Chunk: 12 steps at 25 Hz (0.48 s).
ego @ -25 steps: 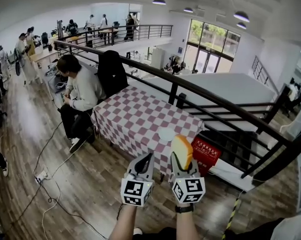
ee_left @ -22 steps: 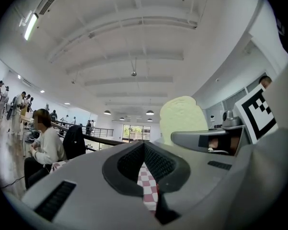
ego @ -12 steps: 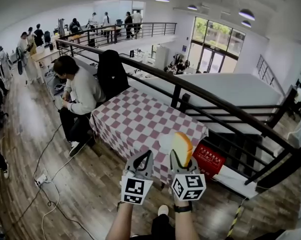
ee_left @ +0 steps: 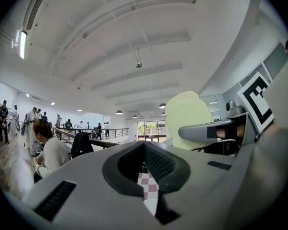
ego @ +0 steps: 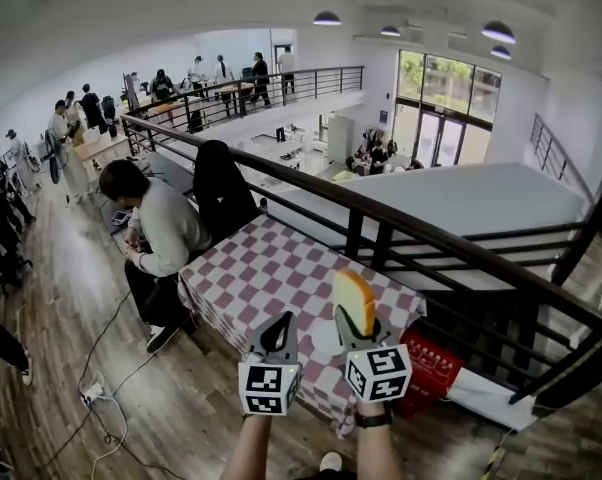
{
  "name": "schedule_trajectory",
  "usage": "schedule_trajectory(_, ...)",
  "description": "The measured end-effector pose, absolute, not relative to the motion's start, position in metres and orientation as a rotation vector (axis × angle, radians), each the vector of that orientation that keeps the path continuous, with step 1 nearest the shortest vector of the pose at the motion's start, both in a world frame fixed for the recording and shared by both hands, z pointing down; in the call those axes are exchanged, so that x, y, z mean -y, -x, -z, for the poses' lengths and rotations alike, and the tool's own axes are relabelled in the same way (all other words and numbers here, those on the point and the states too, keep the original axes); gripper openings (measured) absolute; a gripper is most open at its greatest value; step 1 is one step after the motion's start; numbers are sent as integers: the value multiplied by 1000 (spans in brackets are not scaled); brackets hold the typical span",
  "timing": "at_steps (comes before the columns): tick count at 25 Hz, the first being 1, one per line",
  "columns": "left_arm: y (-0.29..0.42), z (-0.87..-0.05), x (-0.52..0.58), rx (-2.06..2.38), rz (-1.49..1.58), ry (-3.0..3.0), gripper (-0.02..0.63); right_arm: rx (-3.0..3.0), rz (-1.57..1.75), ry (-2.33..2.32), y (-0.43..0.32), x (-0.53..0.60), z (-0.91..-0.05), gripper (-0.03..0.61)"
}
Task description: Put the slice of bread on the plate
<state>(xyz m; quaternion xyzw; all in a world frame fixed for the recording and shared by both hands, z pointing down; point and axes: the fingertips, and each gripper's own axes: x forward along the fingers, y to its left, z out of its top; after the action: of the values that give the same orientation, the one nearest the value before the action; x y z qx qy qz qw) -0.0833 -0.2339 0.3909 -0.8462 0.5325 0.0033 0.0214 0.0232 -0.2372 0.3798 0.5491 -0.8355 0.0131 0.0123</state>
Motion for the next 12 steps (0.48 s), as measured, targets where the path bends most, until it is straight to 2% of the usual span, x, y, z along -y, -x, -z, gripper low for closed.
schedule_trajectory(12,19,-445,299,-1635,103,2676,15,2511,-229,-1652,-86,317,-448,97)
